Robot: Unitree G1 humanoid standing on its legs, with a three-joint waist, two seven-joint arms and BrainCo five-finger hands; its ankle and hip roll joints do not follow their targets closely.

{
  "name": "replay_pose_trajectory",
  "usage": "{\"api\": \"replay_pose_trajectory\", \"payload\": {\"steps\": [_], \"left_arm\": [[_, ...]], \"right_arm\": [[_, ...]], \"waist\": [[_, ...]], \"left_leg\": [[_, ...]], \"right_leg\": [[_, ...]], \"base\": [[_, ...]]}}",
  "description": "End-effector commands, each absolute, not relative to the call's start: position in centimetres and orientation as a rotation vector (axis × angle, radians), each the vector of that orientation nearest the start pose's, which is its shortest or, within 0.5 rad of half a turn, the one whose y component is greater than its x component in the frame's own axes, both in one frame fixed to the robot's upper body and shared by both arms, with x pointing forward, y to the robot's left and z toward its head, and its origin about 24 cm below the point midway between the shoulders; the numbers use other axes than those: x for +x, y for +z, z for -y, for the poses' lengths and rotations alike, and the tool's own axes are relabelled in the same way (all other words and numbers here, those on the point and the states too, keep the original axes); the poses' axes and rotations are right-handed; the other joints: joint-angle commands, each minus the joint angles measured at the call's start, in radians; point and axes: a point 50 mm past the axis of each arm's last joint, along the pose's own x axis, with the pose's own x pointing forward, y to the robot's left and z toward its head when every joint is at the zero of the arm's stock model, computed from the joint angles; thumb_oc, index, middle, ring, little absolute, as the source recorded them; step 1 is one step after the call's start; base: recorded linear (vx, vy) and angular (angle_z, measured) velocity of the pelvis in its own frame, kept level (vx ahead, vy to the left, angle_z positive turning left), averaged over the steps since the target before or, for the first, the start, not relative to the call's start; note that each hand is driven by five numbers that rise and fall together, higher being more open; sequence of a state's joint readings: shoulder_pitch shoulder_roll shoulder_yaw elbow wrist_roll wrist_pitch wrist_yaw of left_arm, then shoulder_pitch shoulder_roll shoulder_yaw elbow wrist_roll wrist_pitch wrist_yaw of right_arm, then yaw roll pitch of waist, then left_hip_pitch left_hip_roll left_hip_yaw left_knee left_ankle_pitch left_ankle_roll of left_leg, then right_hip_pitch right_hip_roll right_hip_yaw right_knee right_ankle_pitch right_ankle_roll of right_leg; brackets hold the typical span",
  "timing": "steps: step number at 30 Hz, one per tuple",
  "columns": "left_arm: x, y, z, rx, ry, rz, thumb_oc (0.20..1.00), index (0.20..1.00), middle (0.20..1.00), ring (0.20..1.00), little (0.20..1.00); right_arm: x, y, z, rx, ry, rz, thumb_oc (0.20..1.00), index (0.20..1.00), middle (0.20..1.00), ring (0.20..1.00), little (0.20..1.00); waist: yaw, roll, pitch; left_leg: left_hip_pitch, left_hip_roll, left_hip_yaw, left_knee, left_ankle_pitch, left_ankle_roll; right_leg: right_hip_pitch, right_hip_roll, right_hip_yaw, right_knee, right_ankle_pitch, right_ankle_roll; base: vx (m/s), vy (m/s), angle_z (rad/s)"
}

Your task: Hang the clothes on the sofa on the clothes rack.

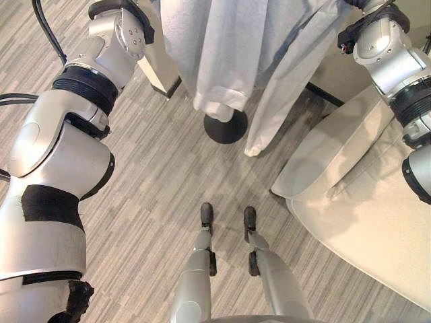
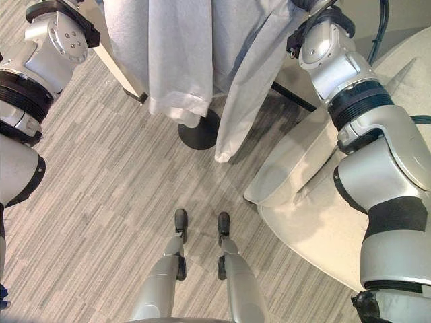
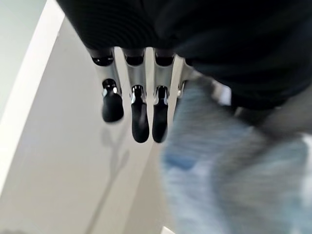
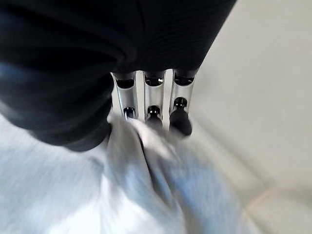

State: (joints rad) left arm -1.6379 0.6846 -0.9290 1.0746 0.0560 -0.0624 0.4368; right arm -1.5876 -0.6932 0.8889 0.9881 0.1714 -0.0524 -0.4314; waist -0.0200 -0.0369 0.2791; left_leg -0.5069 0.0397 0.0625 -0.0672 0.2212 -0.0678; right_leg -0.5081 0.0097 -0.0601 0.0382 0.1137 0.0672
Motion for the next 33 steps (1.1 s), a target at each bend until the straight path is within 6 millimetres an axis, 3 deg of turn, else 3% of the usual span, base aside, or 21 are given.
{"api": "replay_pose_trajectory", "payload": {"steps": [1,10,13,14,17,19,22,25,30,31,33], "left_arm": [[39.1,39.9,-20.1,1.103,0.556,0.677,1.0,1.0,1.0,1.0,1.0],[39.1,39.6,-20.6,1.053,0.563,0.669,1.0,1.0,1.0,1.0,1.0],[38.4,39.8,-21.6,0.884,0.577,0.711,1.0,1.0,1.0,1.0,1.0],[38.0,39.8,-22.0,0.731,0.566,0.734,1.0,1.0,1.0,1.0,1.0],[37.7,39.9,-22.4,0.66,0.556,0.745,1.0,1.0,1.0,1.0,1.0],[36.8,40.1,-23.4,0.445,0.517,0.796,1.0,1.0,1.0,1.0,1.0],[35.7,40.5,-23.9,0.353,0.489,0.857,1.0,1.0,1.0,1.0,1.0],[34.5,40.0,-24.7,0.298,0.466,0.91,1.0,1.0,1.0,1.0,1.0],[33.9,38.5,-25.5,0.287,0.459,0.909,1.0,1.0,1.0,1.0,1.0],[31.9,35.8,-27.8,0.31,0.483,0.917,1.0,1.0,1.0,1.0,1.0],[31.9,35.2,-27.8,0.314,0.48,0.905,1.0,1.0,1.0,1.0,1.0]], "right_arm": [[39.1,38.8,19.7,-0.838,-0.472,0.685,1.0,1.0,1.0,1.0,1.0],[38.7,39.2,20.2,-0.776,-0.491,0.713,1.0,1.0,1.0,1.0,1.0],[37.1,40.5,21.8,-0.672,-0.547,0.794,1.0,1.0,1.0,1.0,1.0],[36.0,41.4,22.9,-0.612,-0.582,0.841,1.0,1.0,1.0,1.0,1.0],[35.4,41.6,23.7,-0.579,-0.598,0.862,1.0,1.0,1.0,1.0,1.0],[33.9,42.0,25.3,-0.509,-0.645,0.915,1.0,1.0,1.0,1.0,1.0],[32.4,42.3,26.7,-0.498,-0.689,0.969,1.0,1.0,1.0,1.0,1.0],[30.9,41.4,28.5,-0.515,-0.731,0.997,1.0,1.0,1.0,1.0,1.0],[30.1,39.7,29.3,-0.539,-0.736,0.993,1.0,1.0,1.0,1.0,1.0],[28.9,37.4,30.2,-0.608,-0.722,0.985,1.0,1.0,1.0,1.0,1.0],[28.8,36.8,30.3,-0.613,-0.719,0.973,1.0,1.0,1.0,1.0,1.0]], "waist": [[0.0,-0.043,-0.018],[-0.003,-0.043,-0.017],[-0.001,-0.039,-0.024],[0.002,-0.038,-0.03],[0.003,-0.037,-0.036],[0.007,-0.031,-0.049],[0.008,-0.026,-0.069],[0.009,-0.017,-0.101],[0.014,-0.02,-0.121],[0.014,-0.022,-0.142],[0.016,-0.02,-0.151]], "left_leg": [[0.121,-0.049,0.017,-0.02,-0.109,-0.04],[0.136,-0.049,0.019,-0.02,-0.115,-0.039],[0.168,-0.05,0.022,-0.02,-0.128,-0.035],[0.187,-0.051,0.023,-0.02,-0.141,-0.034],[0.192,-0.052,0.024,-0.02,-0.139,-0.033],[0.226,-0.052,0.029,-0.02,-0.155,-0.031],[0.262,-0.05,0.034,-0.02,-0.17,-0.028],[0.331,-0.049,0.046,-0.02,-0.204,-0.022],[0.37,-0.049,0.055,-0.02,-0.211,-0.018],[0.404,-0.049,0.073,-0.02,-0.215,-0.011],[0.419,-0.046,0.071,-0.02,-0.235,-0.012]], "right_leg": [[0.114,-0.007,0.011,-0.125,0.02,0.124],[0.128,-0.008,0.011,-0.125,0.016,0.123],[0.158,-0.01,0.012,-0.125,0.005,0.122],[0.177,-0.01,0.011,-0.125,-0.005,0.123],[0.183,-0.012,0.01,-0.125,-0.005,0.122],[0.215,-0.015,0.006,-0.125,-0.017,0.122],[0.249,-0.02,0.0,-0.125,-0.029,0.122],[0.31,-0.023,-0.007,-0.125,-0.053,0.12],[0.346,-0.026,-0.011,-0.125,-0.057,0.117],[0.373,-0.033,-0.023,-0.125,-0.054,0.113],[0.387,-0.03,-0.021,-0.125,-0.07,0.116]], "base": [[0.0,0.0,0.0],[0.0,0.004,0.0],[0.01,0.01,0.0],[0.0,0.0,0.0],[0.02,0.013,0.09],[0.04,0.021,0.11],[0.07,0.023,0.02],[0.1,0.046,-0.01],[0.06,0.03,-0.05],[0.12,0.043,-0.01],[0.15,0.046,-0.08]]}}
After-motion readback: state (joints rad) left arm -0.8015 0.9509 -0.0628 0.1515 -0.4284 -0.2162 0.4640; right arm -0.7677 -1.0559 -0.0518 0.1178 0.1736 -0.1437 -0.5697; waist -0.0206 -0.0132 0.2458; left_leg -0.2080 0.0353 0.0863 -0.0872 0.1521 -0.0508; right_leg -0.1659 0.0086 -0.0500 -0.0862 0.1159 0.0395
